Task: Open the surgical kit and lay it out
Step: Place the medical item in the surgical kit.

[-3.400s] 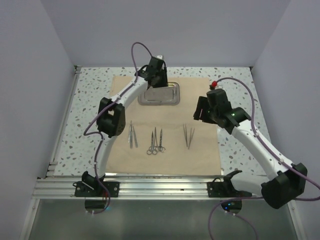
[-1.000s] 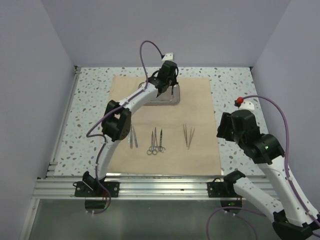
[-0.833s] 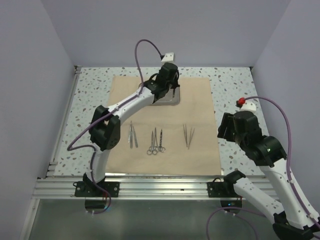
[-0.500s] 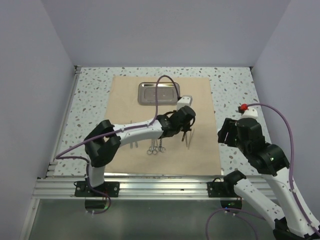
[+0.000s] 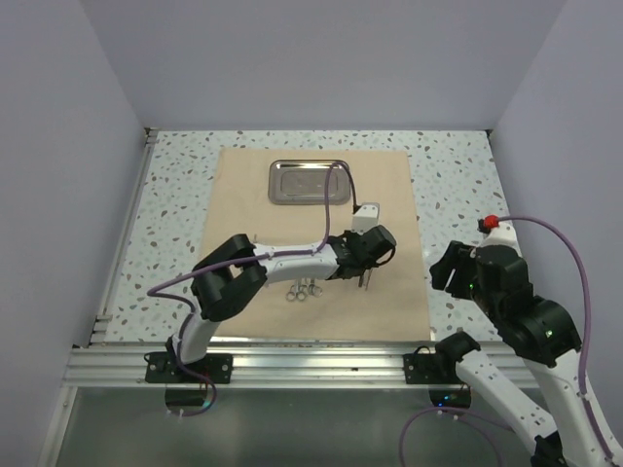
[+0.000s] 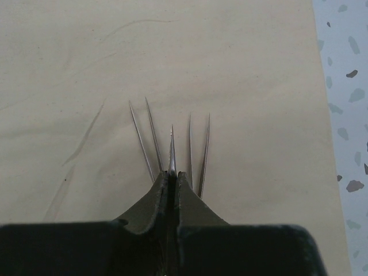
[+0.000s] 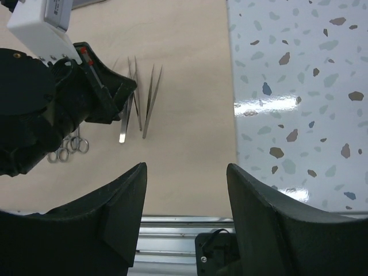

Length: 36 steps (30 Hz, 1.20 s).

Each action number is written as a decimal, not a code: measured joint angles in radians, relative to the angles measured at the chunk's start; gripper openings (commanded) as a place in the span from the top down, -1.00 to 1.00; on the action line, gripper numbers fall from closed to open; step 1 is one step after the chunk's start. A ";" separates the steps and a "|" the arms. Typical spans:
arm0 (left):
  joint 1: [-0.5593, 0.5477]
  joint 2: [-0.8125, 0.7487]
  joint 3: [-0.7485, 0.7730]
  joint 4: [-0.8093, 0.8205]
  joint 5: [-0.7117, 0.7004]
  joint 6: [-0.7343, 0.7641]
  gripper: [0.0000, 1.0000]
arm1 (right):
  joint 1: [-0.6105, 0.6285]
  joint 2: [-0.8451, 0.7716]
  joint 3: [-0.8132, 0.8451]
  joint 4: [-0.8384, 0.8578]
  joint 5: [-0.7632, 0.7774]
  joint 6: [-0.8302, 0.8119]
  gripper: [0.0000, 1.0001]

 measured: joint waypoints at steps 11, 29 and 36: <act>0.000 0.082 0.107 -0.055 -0.033 -0.016 0.62 | 0.000 -0.021 0.028 -0.057 0.004 0.004 -0.24; 0.000 -0.053 0.108 -0.149 -0.109 0.015 0.50 | 0.000 -0.013 0.042 -0.027 -0.047 -0.022 -0.44; 0.000 -0.483 -0.108 -0.161 -0.269 0.141 0.34 | 0.000 0.025 0.084 0.030 -0.103 -0.056 -0.55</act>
